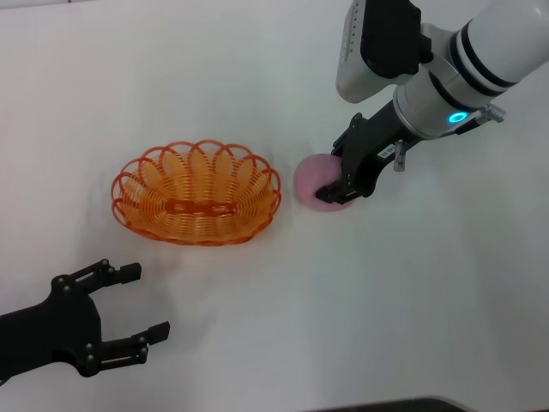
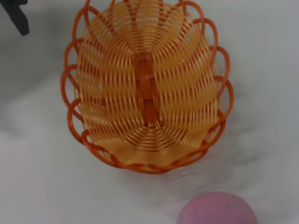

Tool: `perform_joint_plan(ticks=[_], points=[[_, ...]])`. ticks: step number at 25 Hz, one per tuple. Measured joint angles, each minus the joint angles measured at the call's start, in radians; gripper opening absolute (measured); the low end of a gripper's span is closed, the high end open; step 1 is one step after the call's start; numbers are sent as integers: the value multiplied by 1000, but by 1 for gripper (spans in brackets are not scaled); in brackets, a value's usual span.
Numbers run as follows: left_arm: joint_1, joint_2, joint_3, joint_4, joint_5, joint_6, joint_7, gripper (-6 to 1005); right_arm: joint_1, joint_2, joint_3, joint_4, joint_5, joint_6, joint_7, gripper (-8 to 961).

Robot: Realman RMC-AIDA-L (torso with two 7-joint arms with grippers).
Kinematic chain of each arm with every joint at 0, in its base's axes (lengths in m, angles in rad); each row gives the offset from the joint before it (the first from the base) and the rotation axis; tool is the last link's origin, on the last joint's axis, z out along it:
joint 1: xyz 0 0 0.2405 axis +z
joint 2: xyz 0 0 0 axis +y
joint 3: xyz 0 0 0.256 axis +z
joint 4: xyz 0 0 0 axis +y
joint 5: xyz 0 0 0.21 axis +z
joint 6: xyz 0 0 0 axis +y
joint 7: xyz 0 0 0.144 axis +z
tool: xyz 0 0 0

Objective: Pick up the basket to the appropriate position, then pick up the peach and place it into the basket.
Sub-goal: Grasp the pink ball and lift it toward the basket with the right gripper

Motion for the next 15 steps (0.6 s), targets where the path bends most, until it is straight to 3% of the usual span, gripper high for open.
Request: perform_joint_plan(ticks=[3,5,15], points=[[0,0,0,0,0,0,0,876,-1,0,0,0,0,0,0,583],[0,0,0,0,1,0,0,876,-2,0,0,-1,0,0,0,423],[0,0,0,0,1,2,0,876,-3,0,6,-4,0,0,0,350]])
